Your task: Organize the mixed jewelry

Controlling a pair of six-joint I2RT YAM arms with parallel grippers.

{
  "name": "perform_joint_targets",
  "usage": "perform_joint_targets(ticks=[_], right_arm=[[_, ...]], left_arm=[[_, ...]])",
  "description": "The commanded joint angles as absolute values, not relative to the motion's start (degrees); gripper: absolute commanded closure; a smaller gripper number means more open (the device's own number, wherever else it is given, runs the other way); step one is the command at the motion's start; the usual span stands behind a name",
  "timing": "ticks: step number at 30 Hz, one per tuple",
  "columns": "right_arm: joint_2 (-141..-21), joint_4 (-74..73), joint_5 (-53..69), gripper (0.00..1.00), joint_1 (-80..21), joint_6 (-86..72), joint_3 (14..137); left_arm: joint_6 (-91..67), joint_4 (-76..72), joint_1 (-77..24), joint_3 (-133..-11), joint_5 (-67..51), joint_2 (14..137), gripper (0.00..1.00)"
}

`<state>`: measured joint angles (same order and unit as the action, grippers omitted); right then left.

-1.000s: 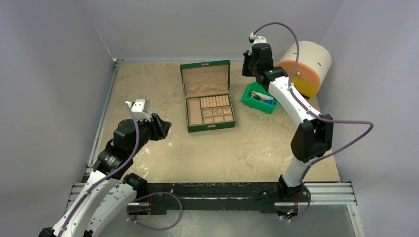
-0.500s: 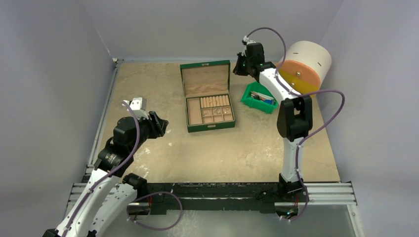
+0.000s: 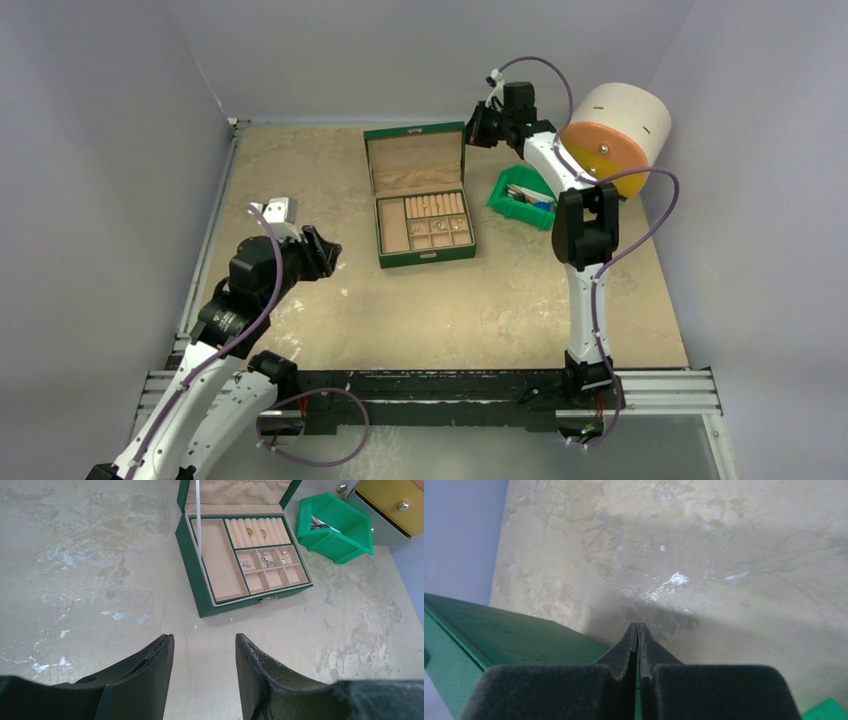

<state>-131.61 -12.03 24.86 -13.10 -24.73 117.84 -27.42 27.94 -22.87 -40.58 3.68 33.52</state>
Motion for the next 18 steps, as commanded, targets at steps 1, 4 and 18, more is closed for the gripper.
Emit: perform_joint_targets(ticks=[1,4,18], right_arm=[[-129.4,-6.4,34.8,1.00,-13.3,-26.1,116.9],[-127.7,-2.1,38.3,1.00,-13.3,-26.8,112.9],[-121.4,5.7,47.3,1.00,-13.1,-26.2,104.3]], left_arm=[[-27.1,25.6,-22.2,-41.9,3.0,33.9,0.52],[-27.0,25.5,-22.1,-41.8,2.6,34.1,0.52],[-27.0,25.5,-22.1,-41.8,2.7,33.4,0.52]])
